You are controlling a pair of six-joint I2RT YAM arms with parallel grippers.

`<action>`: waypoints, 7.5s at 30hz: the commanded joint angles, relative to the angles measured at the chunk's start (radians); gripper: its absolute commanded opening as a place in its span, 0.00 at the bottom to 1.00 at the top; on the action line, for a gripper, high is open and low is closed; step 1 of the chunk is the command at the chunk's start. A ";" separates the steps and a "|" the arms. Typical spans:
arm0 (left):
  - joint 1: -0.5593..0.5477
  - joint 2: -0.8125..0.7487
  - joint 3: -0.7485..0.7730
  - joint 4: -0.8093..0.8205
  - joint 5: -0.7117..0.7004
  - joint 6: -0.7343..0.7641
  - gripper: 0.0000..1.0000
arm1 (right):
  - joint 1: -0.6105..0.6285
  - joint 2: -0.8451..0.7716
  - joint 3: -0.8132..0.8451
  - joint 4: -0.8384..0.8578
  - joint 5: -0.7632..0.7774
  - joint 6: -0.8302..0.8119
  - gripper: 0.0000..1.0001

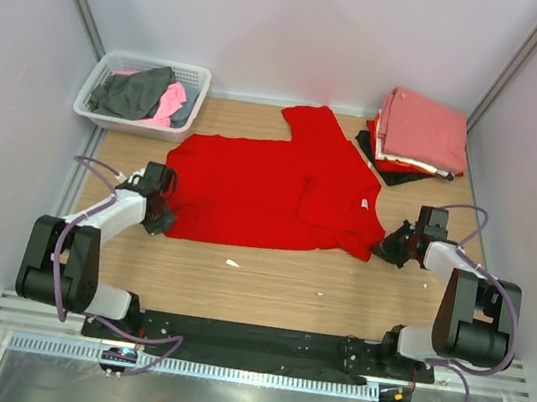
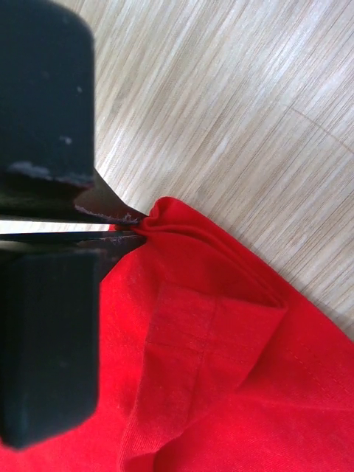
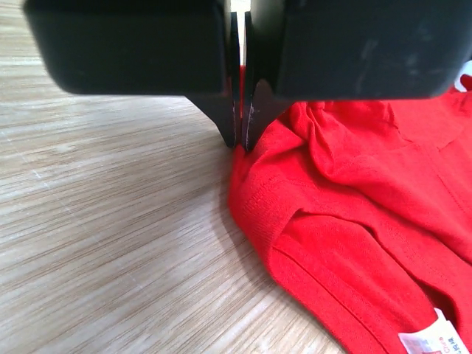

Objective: Fold and stack the t-shirts
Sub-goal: Fold the tshirt

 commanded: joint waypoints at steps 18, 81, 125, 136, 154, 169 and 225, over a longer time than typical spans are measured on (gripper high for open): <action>0.115 -0.229 -0.013 -0.242 0.044 -0.036 0.00 | -0.227 -0.151 -0.069 -0.121 -0.071 -0.028 0.01; 0.117 -0.585 0.240 -0.478 0.271 0.293 0.70 | 0.864 0.566 0.860 -0.497 0.521 -0.175 0.38; 0.120 -0.543 0.239 -0.481 0.279 0.293 0.69 | 0.791 0.599 1.044 -0.537 1.018 -0.592 0.01; 0.120 -0.528 0.240 -0.483 0.271 0.290 0.69 | 0.718 0.584 1.042 -0.501 0.879 -0.555 0.09; 0.118 -0.527 0.240 -0.484 0.273 0.290 0.69 | 0.720 0.363 0.644 -0.218 0.438 -0.362 0.68; 0.120 -0.522 0.239 -0.484 0.270 0.289 0.69 | 0.720 0.316 0.551 -0.163 0.378 -0.334 0.11; 0.120 -0.468 0.239 -0.493 0.264 0.283 0.68 | 0.622 0.540 0.816 0.222 0.923 -0.837 0.01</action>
